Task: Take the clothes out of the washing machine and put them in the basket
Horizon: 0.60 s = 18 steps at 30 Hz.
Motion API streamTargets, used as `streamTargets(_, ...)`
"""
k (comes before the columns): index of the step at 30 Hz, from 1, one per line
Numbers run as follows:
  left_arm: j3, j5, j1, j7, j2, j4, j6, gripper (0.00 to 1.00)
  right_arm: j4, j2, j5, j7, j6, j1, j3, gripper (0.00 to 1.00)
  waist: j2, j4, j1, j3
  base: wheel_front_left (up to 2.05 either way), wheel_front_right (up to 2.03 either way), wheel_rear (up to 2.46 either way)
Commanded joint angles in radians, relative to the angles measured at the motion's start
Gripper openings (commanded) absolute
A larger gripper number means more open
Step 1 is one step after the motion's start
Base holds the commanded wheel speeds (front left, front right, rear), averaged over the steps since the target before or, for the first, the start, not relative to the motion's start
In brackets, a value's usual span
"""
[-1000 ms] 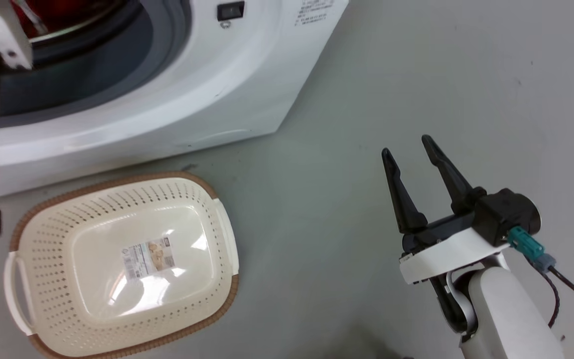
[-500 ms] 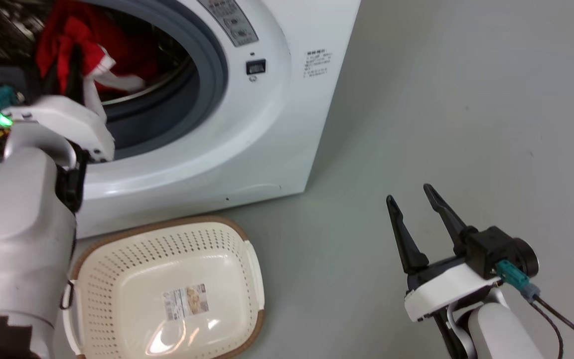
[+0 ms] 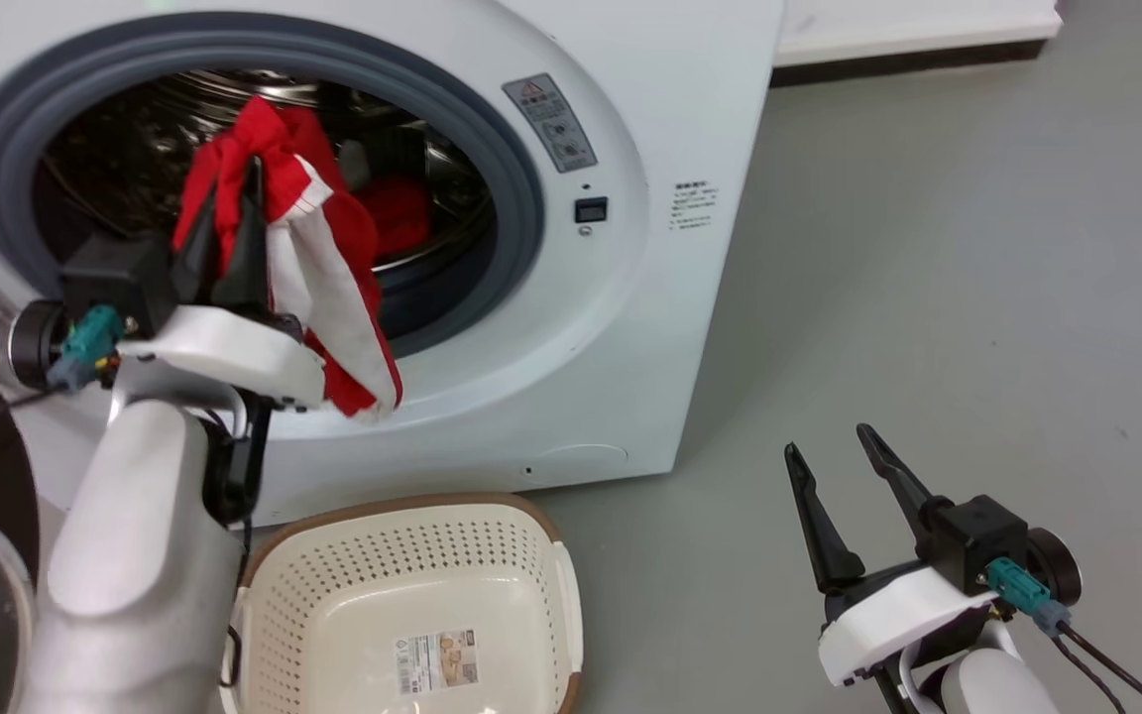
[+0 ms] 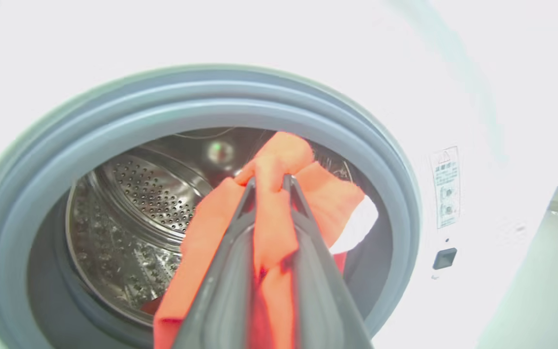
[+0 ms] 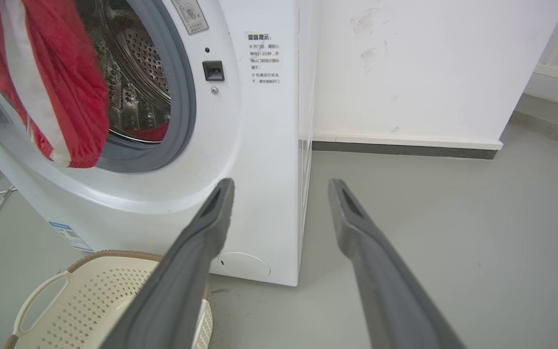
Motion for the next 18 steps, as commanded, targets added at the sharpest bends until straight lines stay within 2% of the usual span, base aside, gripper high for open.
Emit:
streamTargets(1, 0.006, 0.009, 0.032, -0.003, -0.010, -0.033, 0.009, 0.00, -0.004, 0.001, -0.005, 0.003, -0.001, 0.017, 0.000, 1.00, 0.0000, 0.021, 0.0002, -0.025, 0.00, 0.00, 0.00)
streamTargets(10, 0.018, 0.027, 0.297, -0.003, -0.058, -0.330, 0.045, 0.00, -0.021, 0.001, -0.007, 0.023, -0.001, 0.056, -0.005, 1.00, 0.0000, 0.069, 0.0002, -0.067, 0.00, 0.00, 0.00)
streamTargets(15, 0.003, 0.017, 0.458, 0.018, -0.079, -0.408, 0.075, 0.00, -0.038, 0.001, -0.016, 0.031, -0.001, 0.068, -0.010, 1.00, 0.0000, 0.099, 0.0002, -0.066, 0.00, 0.00, 0.00)
streamTargets(18, -0.012, -0.003, 0.536, 0.036, -0.099, -0.394, 0.078, 0.00, -0.048, 0.001, -0.017, 0.037, -0.001, 0.068, -0.016, 1.00, 0.0000, 0.118, 0.0002, -0.052, 0.00, 0.00, 0.00)
